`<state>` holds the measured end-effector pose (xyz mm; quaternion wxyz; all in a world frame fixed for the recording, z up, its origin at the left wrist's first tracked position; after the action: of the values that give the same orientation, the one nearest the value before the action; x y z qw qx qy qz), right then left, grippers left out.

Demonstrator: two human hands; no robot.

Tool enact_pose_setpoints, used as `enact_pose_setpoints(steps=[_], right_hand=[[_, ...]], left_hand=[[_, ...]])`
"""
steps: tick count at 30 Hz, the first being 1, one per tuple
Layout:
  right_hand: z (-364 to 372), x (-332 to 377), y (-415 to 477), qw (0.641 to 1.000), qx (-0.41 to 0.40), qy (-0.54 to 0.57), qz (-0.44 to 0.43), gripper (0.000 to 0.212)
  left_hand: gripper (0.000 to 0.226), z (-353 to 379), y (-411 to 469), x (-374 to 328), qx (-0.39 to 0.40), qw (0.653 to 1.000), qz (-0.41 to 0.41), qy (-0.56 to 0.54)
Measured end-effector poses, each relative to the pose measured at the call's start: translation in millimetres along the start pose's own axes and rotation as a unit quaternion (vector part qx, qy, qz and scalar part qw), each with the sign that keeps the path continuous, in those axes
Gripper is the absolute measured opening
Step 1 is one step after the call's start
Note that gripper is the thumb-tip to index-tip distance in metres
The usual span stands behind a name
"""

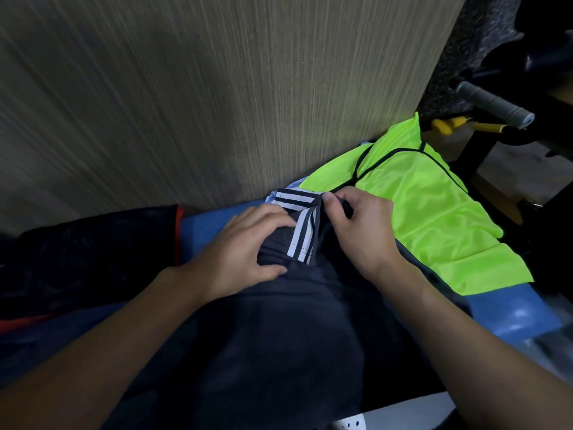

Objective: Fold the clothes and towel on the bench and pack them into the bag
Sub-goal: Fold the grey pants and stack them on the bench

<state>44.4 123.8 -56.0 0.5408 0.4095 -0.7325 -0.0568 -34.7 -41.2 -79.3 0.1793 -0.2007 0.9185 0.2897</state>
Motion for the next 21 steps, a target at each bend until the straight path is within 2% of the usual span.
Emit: enact_pose_setpoints(steps=[3, 8, 11, 12, 13, 15, 17, 21], right_hand=[[2, -2, 3, 1.0, -0.007, -0.008, 0.006, 0.035], [3, -6, 3, 1.0, -0.004, -0.028, -0.002, 0.026], [5, -7, 3, 0.998, 0.012, -0.062, -0.011, 0.016], [6, -7, 3, 0.996, 0.02, -0.077, -0.028, 0.008], [7, -5, 2, 0.994, 0.03, -0.09, -0.059, 0.009], [11, 3, -2, 0.98, 0.072, -0.11, -0.146, 0.038], [15, 11, -7, 0.962, 0.107, -0.127, -0.217, 0.044], [20, 13, -11, 0.955, 0.123, -0.129, -0.235, 0.01]], left_hand=[[0.046, 0, 2, 0, -0.027, 0.998, 0.038, 0.039], [0.021, -2, 8, 6, -0.085, 0.996, 0.034, 0.003], [0.025, -3, 10, 7, -0.091, 0.995, 0.035, 0.002], [0.029, -2, 10, 7, -0.086, 0.996, 0.035, 0.005], [0.034, -1, 9, 7, -0.078, 0.996, 0.033, 0.008], [0.043, 2, 9, 8, -0.068, 0.997, 0.024, 0.005], [0.045, 3, 9, 9, -0.068, 0.998, 0.009, -0.006], [0.053, 2, 9, 10, -0.07, 0.997, -0.016, -0.026]])
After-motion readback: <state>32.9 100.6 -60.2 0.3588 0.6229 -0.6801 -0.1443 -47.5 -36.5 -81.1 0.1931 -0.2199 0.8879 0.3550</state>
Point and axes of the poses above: each hand's wrist, its own y-axis towards the middle knuckle, its own z-axis out of the palm, x = y × z, the point moved 8 cm from there along y, towards the middle knuckle, and after that the axes turned 14 degrees about -x, right-handed, at the moved point
